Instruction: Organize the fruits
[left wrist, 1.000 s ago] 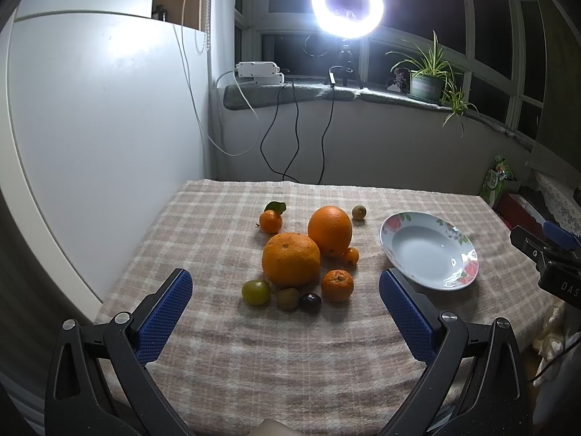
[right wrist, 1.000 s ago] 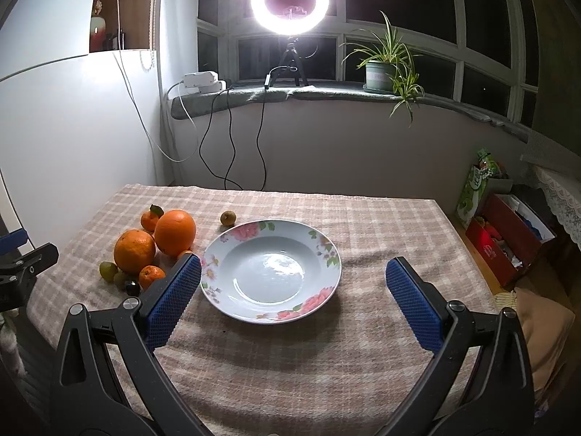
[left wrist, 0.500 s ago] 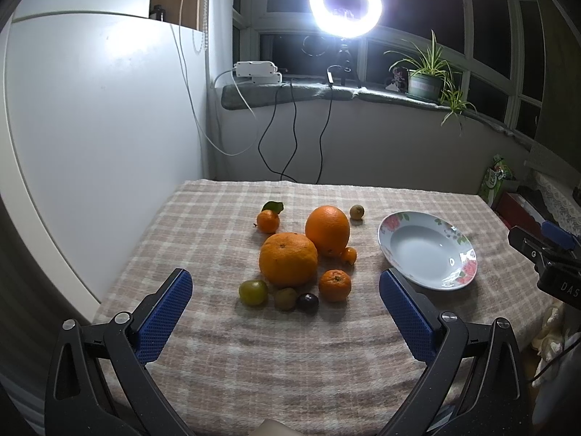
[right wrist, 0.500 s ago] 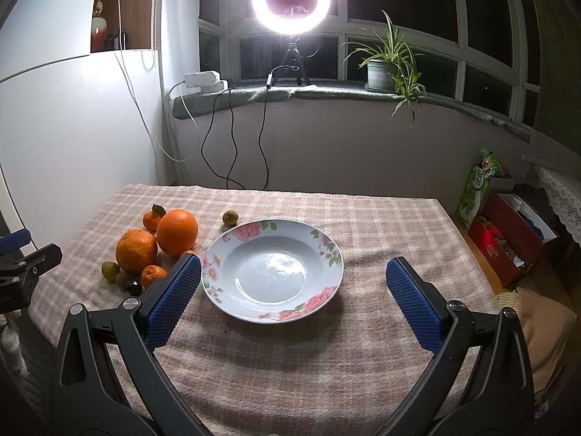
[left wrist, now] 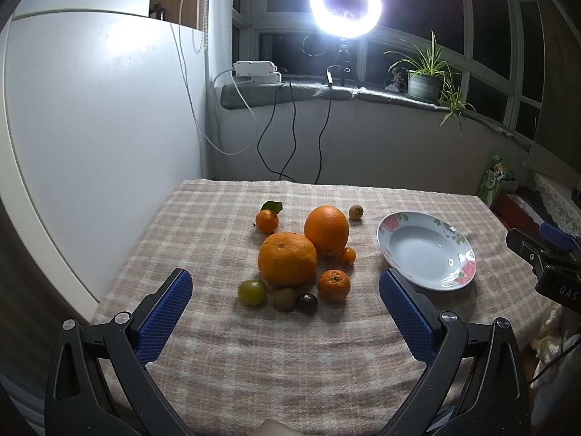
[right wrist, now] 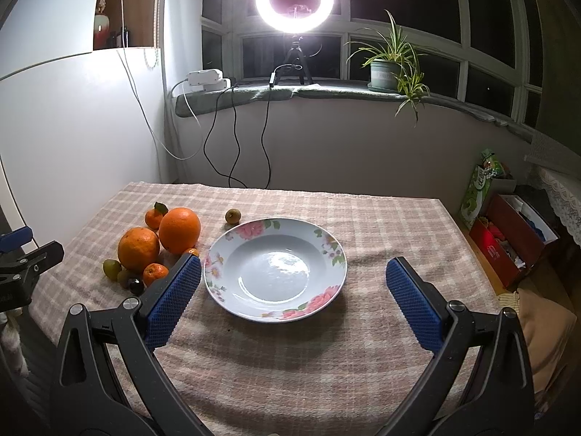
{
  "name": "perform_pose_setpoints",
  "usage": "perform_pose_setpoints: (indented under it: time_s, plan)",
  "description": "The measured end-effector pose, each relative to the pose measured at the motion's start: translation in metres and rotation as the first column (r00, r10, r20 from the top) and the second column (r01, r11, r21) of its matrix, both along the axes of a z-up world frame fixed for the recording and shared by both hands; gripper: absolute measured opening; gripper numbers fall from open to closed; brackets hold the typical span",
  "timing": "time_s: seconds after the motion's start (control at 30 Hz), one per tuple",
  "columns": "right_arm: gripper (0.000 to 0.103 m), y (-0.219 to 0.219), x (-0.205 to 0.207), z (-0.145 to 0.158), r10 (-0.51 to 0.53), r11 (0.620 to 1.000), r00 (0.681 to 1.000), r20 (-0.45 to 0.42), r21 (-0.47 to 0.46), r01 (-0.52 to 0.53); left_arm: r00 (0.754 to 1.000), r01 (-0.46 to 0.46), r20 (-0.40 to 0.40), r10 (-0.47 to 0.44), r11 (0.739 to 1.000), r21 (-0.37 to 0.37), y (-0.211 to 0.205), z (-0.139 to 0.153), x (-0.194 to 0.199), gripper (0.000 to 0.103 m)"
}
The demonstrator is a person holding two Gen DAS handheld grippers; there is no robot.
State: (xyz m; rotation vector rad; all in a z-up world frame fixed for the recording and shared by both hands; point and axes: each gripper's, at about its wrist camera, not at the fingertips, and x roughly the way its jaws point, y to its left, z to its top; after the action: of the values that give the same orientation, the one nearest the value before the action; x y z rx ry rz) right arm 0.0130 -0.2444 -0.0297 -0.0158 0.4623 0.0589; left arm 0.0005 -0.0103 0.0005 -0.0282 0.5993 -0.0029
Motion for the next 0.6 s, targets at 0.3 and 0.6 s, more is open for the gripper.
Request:
perform_pose_setpoints:
  time_s: [0.3, 0.6]
  plan:
    - [0.103, -0.0002, 0.0003, 0.0001, 0.000, 1.000, 1.000, -0.002, 0.000, 0.000, 1.000, 0.000, 0.000, 0.000, 1.000, -0.001, -0.0014, -0.0003, 0.0001, 0.102]
    - [0.103, 0.0082, -0.0007, -0.0021, 0.005, 1.000, 1.000, -0.008, -0.004, -0.005, 1.000, 0.005, -0.010, -0.005, 1.000, -0.010, 0.0002, -0.0024, 0.0041, 0.102]
